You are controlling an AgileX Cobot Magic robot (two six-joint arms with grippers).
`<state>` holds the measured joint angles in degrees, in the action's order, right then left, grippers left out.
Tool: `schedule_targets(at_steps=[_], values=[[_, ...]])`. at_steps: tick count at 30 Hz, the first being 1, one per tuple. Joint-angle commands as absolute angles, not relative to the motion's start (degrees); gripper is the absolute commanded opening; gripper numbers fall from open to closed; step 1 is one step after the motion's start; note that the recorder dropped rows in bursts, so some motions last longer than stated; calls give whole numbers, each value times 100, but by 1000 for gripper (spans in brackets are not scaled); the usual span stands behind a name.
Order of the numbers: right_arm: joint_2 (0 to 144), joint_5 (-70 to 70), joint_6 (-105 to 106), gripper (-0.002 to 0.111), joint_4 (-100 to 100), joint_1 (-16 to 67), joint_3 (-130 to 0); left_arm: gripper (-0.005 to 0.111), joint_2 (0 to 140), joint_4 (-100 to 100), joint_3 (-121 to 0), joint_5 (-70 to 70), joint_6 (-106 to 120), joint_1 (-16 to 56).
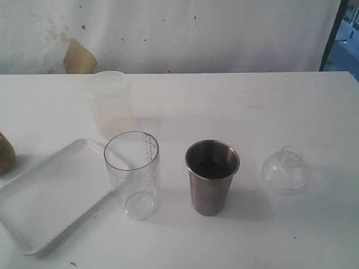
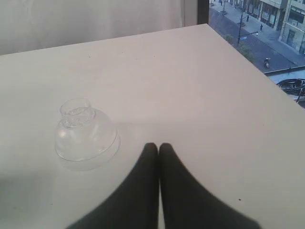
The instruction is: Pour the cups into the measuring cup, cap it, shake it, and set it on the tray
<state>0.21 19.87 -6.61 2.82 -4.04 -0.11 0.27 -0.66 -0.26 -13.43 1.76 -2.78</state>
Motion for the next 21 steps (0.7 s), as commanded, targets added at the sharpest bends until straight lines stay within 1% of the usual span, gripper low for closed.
schedule_targets(at_steps=[1, 4, 9, 12, 16, 19, 21], values=[[0, 1960, -684, 0, 297, -322, 0, 0, 0, -65, 0, -1272, 244, -270], [0, 1960, -684, 0, 297, -310, 0, 0, 0, 58, 0, -698, 272, -270], [0, 1960, -684, 0, 297, -217, 0, 0, 0, 165, 0, 890, 82, -270], [0, 1960, -684, 0, 297, -217, 0, 0, 0, 165, 0, 1163, -894, -270], [0, 1960, -684, 0, 297, -217, 0, 0, 0, 165, 0, 1249, -1480, -270], [0, 1960, -684, 0, 297, -217, 0, 0, 0, 165, 0, 2282, -1865, -270], [0, 1960, -684, 0, 297, -217, 0, 0, 126, 165, -64, 2440, -2079, -270]])
